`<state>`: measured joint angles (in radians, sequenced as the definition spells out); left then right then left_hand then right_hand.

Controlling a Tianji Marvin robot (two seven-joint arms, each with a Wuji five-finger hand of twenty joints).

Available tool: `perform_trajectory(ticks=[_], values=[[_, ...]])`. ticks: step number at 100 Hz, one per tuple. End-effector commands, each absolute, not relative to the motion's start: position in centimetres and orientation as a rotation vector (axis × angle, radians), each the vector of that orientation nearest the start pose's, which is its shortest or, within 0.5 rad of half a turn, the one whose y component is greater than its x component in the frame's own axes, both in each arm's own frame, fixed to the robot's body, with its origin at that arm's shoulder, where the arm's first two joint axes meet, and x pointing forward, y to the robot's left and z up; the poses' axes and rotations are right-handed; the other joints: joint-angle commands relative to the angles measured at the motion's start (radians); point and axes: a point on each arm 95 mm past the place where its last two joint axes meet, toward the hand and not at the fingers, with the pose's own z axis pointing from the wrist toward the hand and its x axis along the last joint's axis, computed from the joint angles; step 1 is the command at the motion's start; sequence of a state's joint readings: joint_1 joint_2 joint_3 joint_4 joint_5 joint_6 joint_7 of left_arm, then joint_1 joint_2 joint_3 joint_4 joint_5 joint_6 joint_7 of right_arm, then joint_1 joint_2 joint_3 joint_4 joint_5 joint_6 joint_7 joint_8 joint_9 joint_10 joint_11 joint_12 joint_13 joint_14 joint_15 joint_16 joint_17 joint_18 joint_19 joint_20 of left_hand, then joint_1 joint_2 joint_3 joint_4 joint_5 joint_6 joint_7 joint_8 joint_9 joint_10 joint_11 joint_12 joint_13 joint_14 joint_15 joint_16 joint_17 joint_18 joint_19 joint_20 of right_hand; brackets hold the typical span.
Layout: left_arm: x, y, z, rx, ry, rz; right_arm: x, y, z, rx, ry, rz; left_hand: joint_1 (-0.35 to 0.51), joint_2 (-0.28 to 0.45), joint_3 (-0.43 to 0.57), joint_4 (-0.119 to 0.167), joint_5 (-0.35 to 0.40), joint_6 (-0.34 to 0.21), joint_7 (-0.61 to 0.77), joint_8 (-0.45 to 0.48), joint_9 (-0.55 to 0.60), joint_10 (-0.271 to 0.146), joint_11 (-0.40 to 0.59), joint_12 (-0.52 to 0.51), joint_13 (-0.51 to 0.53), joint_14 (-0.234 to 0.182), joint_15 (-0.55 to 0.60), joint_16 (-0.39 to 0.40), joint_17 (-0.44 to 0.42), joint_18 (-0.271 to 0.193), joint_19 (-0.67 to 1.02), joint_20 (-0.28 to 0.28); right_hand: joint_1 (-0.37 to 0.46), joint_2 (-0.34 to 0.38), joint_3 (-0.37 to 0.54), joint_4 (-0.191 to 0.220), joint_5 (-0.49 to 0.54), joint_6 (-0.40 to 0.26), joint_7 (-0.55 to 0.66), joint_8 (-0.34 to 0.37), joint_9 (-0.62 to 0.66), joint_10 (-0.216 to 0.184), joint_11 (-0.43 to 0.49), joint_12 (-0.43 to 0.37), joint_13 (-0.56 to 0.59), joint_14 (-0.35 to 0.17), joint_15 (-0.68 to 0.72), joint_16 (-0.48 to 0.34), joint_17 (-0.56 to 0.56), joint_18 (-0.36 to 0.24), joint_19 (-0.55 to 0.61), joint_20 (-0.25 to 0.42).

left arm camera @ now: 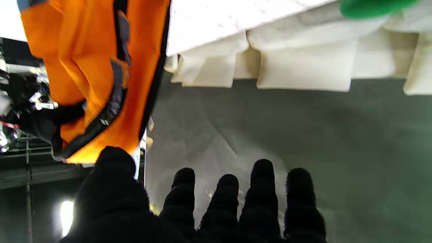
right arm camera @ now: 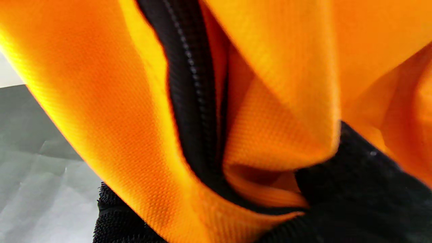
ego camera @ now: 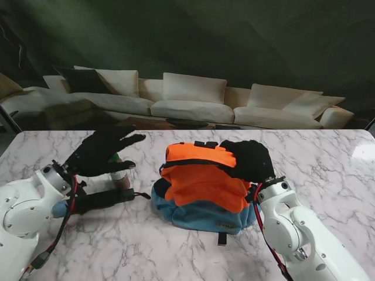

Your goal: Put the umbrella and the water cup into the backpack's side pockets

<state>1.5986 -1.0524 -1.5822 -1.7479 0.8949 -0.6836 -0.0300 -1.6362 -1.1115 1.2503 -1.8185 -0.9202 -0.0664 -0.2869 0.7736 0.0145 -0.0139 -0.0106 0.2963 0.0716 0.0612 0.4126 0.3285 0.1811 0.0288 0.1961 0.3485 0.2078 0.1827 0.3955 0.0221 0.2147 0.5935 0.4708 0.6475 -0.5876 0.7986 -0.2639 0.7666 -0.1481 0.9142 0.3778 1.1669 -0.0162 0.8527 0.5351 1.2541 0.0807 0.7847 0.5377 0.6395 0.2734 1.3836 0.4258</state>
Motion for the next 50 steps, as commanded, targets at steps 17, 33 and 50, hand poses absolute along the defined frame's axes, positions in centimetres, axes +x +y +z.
perform_trajectory(ticks=[17,33,50], values=[[40.0,10.7,-19.8,-0.760,1.486,-1.756,37.9,2.7,-25.2,1.028,1.165,1.839,-0.059,0.041,-0.029,-0.012,-0.056,0.022,-0.022,-0.019,-0.050,-0.003,-0.011,-0.019,-0.036,0.000,-0.017,-0.016,-0.008,-0.009,-0.010,-0.015,0.123,0.104,0.068,0.038,0.038,-0.196,0.112,0.035,0.008,-0.045,-0.008,0.005,0.056,-0.027,0.010,0.014,-0.003,-0.008,0.003,-0.010],[40.7,13.1,-22.3,-0.909,1.492,-1.665,38.0,2.5,-25.3,1.032,1.154,1.831,-0.140,0.020,-0.023,-0.013,-0.159,0.107,-0.080,-0.083,-0.138,0.057,-0.042,-0.061,-0.057,0.004,-0.034,-0.030,-0.011,-0.017,-0.035,-0.022,0.124,0.104,0.069,0.038,0.039,-0.194,0.113,0.035,0.008,-0.045,-0.009,0.005,0.057,-0.026,0.009,0.014,-0.007,-0.006,0.001,-0.011],[40.9,15.3,-25.7,-1.046,1.547,-1.551,38.0,2.2,-25.3,1.032,1.150,1.821,-0.248,-0.059,-0.026,-0.019,-0.162,0.146,-0.087,-0.293,-0.229,0.083,-0.066,-0.146,-0.090,0.010,-0.050,-0.056,-0.014,-0.039,-0.086,-0.032,0.125,0.105,0.069,0.038,0.039,-0.197,0.112,0.035,0.008,-0.045,-0.010,0.006,0.056,-0.026,0.007,0.014,-0.007,-0.006,0.000,-0.011]])
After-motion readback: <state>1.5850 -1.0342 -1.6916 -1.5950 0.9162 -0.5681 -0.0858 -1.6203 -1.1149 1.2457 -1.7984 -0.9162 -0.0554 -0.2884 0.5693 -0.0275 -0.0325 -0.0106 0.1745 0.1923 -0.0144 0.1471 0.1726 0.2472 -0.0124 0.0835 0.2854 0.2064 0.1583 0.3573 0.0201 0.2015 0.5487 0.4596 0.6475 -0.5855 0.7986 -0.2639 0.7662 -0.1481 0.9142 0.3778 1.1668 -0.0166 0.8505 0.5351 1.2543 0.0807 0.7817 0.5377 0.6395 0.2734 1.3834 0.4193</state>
